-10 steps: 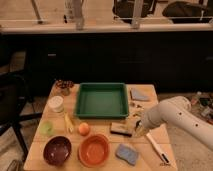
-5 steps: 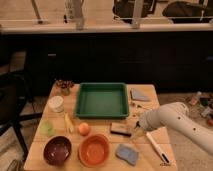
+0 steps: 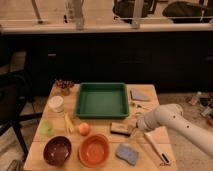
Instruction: Wipe purple bowl with eraser
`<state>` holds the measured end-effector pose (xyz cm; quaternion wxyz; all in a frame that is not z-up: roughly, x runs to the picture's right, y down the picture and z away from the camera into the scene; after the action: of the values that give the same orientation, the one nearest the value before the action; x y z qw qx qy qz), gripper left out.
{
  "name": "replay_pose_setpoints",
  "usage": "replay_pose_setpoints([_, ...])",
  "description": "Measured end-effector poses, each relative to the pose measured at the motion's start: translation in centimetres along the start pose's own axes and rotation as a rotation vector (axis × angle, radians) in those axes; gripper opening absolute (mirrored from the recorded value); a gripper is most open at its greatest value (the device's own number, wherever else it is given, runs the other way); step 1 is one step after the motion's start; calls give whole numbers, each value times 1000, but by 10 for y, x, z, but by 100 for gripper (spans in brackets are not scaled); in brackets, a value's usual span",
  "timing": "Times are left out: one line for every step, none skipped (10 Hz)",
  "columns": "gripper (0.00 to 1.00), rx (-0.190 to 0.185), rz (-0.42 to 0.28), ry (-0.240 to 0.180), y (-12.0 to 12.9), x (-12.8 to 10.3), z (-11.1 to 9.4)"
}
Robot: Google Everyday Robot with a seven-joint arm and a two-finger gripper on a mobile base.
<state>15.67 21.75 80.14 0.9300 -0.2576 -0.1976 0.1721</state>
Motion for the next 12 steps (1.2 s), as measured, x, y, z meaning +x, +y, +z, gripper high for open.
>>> replay_pose_setpoints([80, -12, 11, 8, 2, 5, 8])
replay_pose_setpoints([80, -22, 18, 13, 3, 9, 14])
replay_pose_setpoints([80, -31, 23, 17, 5, 10, 20])
replay_pose_setpoints([80, -38, 26, 19, 6, 10, 24])
replay_pose_setpoints([80, -48, 32, 22, 8, 12, 29])
replay_pose_setpoints([80, -51, 34, 23, 8, 13, 31])
replay_pose_setpoints([80, -52, 34, 26, 8, 12, 32])
replay_pose_setpoints([80, -55, 30, 26, 9, 9, 34])
replay_pose_setpoints([80, -56, 25, 27, 9, 7, 35])
replay_pose_setpoints([80, -55, 22, 27, 9, 5, 35])
replay_pose_setpoints([80, -54, 19, 27, 8, 4, 36])
replay_pose_setpoints([79, -55, 14, 27, 7, 2, 37])
